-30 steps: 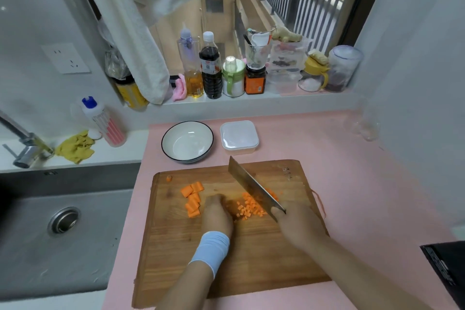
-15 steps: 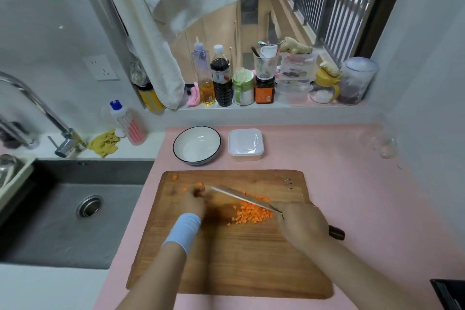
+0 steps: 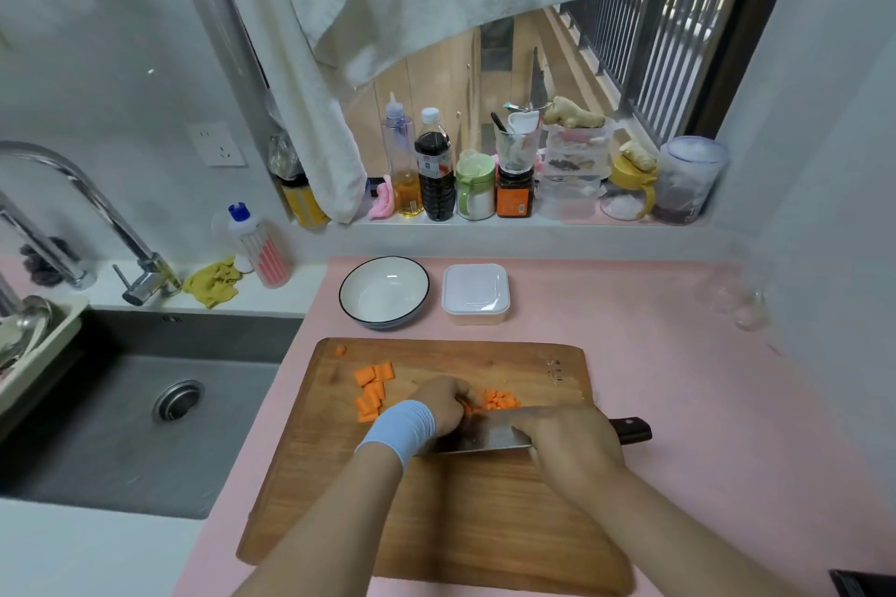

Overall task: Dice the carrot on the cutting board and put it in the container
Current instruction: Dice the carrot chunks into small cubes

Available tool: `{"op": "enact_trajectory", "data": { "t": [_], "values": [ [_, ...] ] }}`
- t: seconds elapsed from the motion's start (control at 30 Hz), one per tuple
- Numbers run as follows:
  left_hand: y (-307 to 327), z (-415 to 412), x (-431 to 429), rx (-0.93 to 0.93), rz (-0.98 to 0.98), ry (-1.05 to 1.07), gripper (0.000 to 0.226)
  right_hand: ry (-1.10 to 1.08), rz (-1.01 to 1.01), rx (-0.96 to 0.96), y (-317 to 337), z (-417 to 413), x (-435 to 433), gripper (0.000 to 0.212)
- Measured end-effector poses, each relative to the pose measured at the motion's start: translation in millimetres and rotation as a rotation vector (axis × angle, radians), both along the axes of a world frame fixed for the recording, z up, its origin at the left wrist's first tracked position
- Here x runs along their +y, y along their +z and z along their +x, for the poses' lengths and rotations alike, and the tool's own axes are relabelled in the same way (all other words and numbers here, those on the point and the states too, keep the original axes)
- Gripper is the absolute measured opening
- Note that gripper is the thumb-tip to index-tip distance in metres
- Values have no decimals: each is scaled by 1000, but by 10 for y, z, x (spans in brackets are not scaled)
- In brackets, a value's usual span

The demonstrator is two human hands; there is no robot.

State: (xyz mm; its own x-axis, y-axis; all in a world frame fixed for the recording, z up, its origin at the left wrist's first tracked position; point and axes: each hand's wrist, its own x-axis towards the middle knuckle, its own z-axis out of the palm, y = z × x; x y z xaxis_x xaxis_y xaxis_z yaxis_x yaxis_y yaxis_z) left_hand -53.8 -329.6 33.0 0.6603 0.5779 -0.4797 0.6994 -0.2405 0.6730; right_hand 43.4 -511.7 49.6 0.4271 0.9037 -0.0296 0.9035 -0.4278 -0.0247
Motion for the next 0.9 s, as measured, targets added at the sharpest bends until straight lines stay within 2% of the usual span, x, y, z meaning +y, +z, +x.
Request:
{"op": "enact_trajectory", "data": {
  "t": [0.1,0.2,0.3,0.43,0.5,0.57,0.63,0.7,0.77,0.83,0.9],
  "values": [
    [5,-7,-18,-80,-24,32,62,1,-44,27,14,-19,-15,29],
    [49,-20,-73,-16,-10,-74,64,-6,4,45,53,-50,-40,29],
    [2,-34,3,-32,14,-39,61,15,16,90,51,-76,-36,26],
    [214,-179,251,-207,154,211,39,-73,-9,135,90,-116,2,32],
    [222,-329,424,-268,209,393,38,-165,-2,231,81,-165,56,34],
    [239,-490,571,-283,163,550,35,-265,37,348,65,-247,142,31],
    [217,-647,673,-190,171,500,22,-340,47,463,60,-374,266,24],
    [134,-788,778,-110,219,341,12,-427,38,577,53,-522,411,26],
    [-43,-913,881,20,313,219,14,-516,44,685,46,-679,547,33],
    [-282,-987,1002,125,415,120,5,-589,95,807,5,-800,661,33],
    [-470,-1045,1089,175,511,9,17,-646,135,872,-42,-889,732,34]
  ]
}}
